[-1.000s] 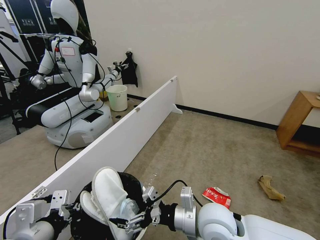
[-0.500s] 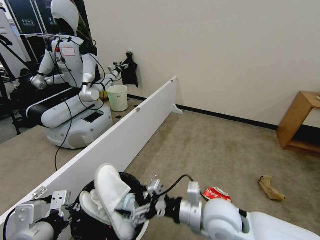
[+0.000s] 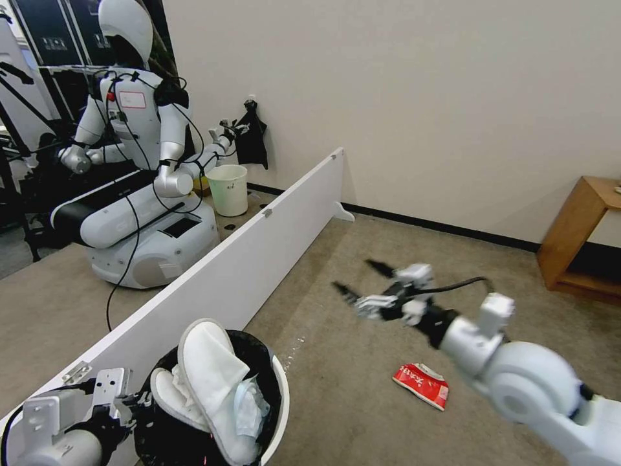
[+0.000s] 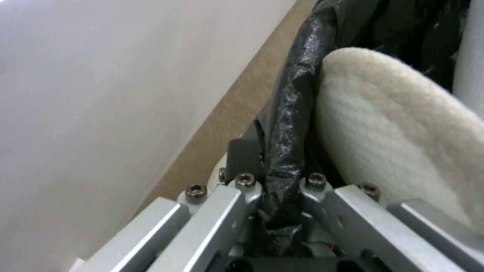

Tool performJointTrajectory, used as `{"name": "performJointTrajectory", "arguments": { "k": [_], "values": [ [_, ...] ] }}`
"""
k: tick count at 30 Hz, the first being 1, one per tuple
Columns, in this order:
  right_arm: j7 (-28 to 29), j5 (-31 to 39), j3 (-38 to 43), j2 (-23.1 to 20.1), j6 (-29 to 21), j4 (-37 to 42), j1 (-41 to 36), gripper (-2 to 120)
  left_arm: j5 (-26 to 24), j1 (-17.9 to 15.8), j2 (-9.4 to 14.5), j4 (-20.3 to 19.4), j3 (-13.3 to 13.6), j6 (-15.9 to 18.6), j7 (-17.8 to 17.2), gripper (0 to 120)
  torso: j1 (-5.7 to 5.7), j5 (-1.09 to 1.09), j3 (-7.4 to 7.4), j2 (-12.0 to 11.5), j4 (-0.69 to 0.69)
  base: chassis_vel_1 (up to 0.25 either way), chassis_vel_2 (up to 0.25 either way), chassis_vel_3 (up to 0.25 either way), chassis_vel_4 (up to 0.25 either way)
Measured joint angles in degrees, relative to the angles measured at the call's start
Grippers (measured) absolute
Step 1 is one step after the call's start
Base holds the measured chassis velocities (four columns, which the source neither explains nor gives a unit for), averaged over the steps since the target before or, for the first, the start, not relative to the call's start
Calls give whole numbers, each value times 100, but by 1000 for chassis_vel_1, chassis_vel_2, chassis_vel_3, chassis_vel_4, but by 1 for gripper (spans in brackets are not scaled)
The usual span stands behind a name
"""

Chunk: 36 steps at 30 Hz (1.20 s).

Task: Pick up the trash bin, then pick up the garbage from the floor and place it into the trash bin.

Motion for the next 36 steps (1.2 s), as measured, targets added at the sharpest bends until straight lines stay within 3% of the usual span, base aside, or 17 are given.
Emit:
{"name": "performJointTrajectory", "arguments": {
  "k": [2,5,6,8,9,11,12,14,15,16,21,23,27,28,30,36],
  "values": [
    [-27,-186,432,107,-3,69,-461,100,46,-6,-33,0,17,0,11,2,0,0,0,0,-2,0,0,0,0],
    [-385,-1120,1596,764,247,222,-1794,100,252,-15,-159,1,100,0,70,2,0,-4,0,0,-2,0,0,0,0],
    [-385,-1120,1596,764,247,222,-1794,100,252,-15,-159,1,100,0,70,2,0,-4,0,0,-2,0,0,0,0],
    [-527,-1654,1821,1376,425,258,-2198,100,410,-41,-251,1,143,-1,104,2,0,-1,-1,0,-1,0,0,0,0],
    [-527,-1654,1821,1376,425,258,-2198,100,410,-41,-251,1,143,-1,104,2,0,-1,-1,0,-1,0,0,0,0],
    [-655,-2106,1852,2061,542,259,-2312,100,546,-57,-328,5,173,-1,147,2,-1,-4,-1,0,4,0,0,0,0],
    [-655,-2106,1852,2061,542,259,-2312,100,546,-57,-328,5,173,-1,147,2,-1,-4,-1,0,4,0,0,0,0],
    [-762,-2398,1846,2916,611,218,-2278,100,593,-50,-366,45,171,-1,154,2,-1,-3,0,0,3,0,0,0,0],
    [-762,-2398,1846,2916,611,218,-2278,100,593,-50,-366,45,171,-1,154,2,-1,-3,0,0,3,0,0,0,0],
    [-831,-2554,1848,3338,694,178,-2259,100,597,-49,-361,59,158,-1,155,2,0,-4,0,0,2,0,0,0,0],
    [-899,-2807,1892,3748,836,93,-2238,100,590,-88,-323,85,150,-5,156,2,-1,-4,0,0,1,0,0,0,0],
    [-943,-3110,2008,4105,1054,1,-2231,100,583,-91,-249,163,150,-15,195,2,0,-5,0,0,3,-32,-31,-13,-24],
    [-936,-3279,2045,4285,1374,-11,-2326,100,543,-51,-150,233,117,-39,243,2,0,-5,0,0,2,-69,-63,-43,-64],
    [-838,-3525,2043,4404,1731,-69,-2379,100,482,-40,-93,279,80,-49,255,2,-1,-5,0,0,0,-85,-85,-78,-76],
    [-776,-3817,2043,4545,1976,-132,-2435,100,390,-33,-24,330,35,-60,279,2,-1,-4,0,0,0,-83,-82,-86,-79],
    [-476,-4411,1980,4882,2199,-161,-2684,100,337,32,105,387,30,-110,362,2,-1,-3,0,0,1,-104,-96,-85,-96]
  ]
}}
